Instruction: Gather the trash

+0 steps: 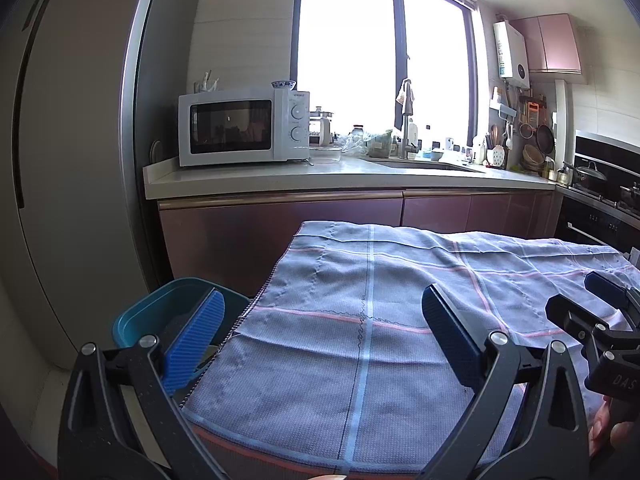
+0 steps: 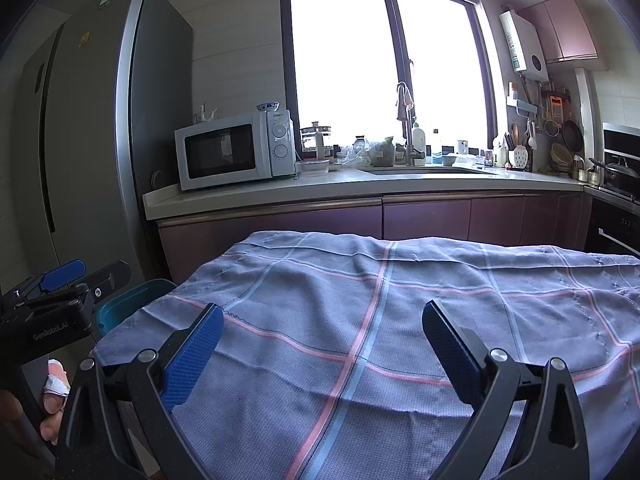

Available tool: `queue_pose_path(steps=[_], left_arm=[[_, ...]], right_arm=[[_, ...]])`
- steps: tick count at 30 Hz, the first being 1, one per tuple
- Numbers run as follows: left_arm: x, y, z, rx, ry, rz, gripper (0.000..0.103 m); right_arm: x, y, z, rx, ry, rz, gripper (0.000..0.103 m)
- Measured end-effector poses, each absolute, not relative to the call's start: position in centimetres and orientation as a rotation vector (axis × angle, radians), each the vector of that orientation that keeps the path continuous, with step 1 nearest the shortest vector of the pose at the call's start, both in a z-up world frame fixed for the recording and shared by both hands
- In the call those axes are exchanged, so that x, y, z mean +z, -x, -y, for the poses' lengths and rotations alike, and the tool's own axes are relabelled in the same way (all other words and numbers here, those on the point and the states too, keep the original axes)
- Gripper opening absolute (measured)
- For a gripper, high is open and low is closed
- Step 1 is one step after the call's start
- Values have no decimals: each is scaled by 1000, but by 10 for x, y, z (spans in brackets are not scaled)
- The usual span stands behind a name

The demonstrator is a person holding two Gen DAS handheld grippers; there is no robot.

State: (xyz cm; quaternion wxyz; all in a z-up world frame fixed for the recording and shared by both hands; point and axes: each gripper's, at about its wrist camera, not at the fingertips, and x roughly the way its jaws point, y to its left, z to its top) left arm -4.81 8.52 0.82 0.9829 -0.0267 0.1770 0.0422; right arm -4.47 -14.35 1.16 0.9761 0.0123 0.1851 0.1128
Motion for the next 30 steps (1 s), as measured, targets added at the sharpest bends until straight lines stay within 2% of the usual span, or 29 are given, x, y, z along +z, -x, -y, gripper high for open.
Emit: queue_pose_path(steps=[30], left_arm=[[10, 48, -85, 85, 49, -359, 97]], right_arm=[[13, 45, 146, 219, -28, -369, 96]])
